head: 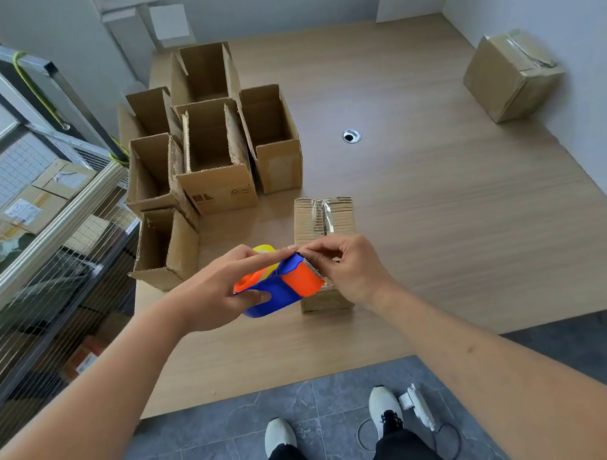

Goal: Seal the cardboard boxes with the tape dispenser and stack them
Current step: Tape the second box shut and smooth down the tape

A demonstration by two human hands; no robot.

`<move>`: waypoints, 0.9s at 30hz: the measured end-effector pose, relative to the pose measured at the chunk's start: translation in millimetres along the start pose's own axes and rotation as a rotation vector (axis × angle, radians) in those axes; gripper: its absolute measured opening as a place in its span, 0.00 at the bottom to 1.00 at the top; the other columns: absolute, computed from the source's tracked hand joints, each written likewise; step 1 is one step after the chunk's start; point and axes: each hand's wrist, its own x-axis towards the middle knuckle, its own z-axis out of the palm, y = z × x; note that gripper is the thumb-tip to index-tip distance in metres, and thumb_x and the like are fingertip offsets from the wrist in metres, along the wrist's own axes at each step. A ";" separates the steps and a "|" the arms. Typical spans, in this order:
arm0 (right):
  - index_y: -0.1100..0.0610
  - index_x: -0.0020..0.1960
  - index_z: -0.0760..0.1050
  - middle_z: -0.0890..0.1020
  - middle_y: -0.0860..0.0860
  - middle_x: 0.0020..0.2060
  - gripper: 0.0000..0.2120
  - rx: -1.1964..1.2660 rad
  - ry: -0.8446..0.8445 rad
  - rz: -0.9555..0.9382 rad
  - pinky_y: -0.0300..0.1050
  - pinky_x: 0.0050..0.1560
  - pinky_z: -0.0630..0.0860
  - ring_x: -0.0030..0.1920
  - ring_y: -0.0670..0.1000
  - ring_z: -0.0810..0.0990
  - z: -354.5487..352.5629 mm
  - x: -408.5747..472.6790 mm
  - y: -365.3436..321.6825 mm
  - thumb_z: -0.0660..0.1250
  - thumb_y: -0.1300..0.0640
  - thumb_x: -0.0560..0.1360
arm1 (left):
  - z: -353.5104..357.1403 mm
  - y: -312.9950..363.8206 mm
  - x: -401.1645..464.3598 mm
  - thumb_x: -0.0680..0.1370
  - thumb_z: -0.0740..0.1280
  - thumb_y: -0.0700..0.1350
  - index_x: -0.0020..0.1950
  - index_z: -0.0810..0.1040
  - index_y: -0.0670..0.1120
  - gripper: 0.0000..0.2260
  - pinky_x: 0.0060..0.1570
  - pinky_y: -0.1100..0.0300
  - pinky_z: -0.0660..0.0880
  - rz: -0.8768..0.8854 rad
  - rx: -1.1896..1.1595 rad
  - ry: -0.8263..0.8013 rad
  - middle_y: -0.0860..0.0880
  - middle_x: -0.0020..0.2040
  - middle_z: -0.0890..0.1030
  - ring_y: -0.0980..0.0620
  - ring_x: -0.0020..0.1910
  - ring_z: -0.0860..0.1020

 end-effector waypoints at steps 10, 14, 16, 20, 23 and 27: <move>0.50 0.46 0.87 0.84 0.45 0.31 0.03 -0.008 0.353 0.300 0.46 0.46 0.82 0.34 0.43 0.81 -28.3 -47.6 22.3 0.74 0.56 0.77 | -10.9 -28.6 -12.9 0.85 0.61 0.50 0.73 0.46 0.80 0.32 0.63 0.46 0.71 -0.105 0.210 -0.206 0.54 0.61 0.68 0.53 0.56 0.71; 0.42 0.41 0.84 0.84 0.43 0.29 0.07 -0.089 0.398 0.393 0.50 0.48 0.82 0.35 0.48 0.83 -34.7 -58.7 39.5 0.74 0.52 0.77 | -9.3 -32.1 -7.4 0.86 0.59 0.51 0.72 0.48 0.81 0.30 0.60 0.47 0.72 -0.125 0.175 -0.238 0.53 0.58 0.70 0.52 0.54 0.73; 0.38 0.36 0.82 0.85 0.42 0.32 0.12 -0.098 0.418 0.465 0.54 0.49 0.83 0.38 0.50 0.85 -30.3 -59.0 51.2 0.74 0.51 0.76 | -3.0 -31.3 2.7 0.86 0.59 0.52 0.72 0.48 0.82 0.29 0.58 0.49 0.72 -0.141 0.172 -0.257 0.54 0.57 0.69 0.52 0.53 0.73; 0.34 0.33 0.81 0.86 0.40 0.36 0.15 -0.078 0.416 0.575 0.58 0.49 0.83 0.39 0.53 0.85 -20.0 -51.2 71.7 0.74 0.50 0.75 | 3.4 -43.7 18.0 0.86 0.58 0.52 0.71 0.50 0.83 0.27 0.56 0.52 0.73 -0.198 0.162 -0.268 0.54 0.56 0.69 0.52 0.53 0.73; 0.40 0.37 0.82 0.86 0.43 0.35 0.12 -0.056 0.417 0.616 0.57 0.52 0.83 0.37 0.49 0.81 -16.5 -44.9 79.2 0.72 0.52 0.77 | 4.4 -47.3 29.1 0.86 0.58 0.51 0.72 0.53 0.81 0.26 0.54 0.53 0.71 -0.218 0.143 -0.279 0.56 0.55 0.69 0.53 0.52 0.72; 0.51 0.43 0.81 0.79 0.44 0.31 0.13 -0.104 0.322 0.645 0.58 0.49 0.80 0.36 0.50 0.74 -12.7 -39.2 90.3 0.63 0.47 0.80 | 5.2 -43.3 41.8 0.86 0.58 0.50 0.74 0.56 0.78 0.25 0.53 0.54 0.69 -0.239 0.121 -0.308 0.56 0.55 0.69 0.53 0.51 0.71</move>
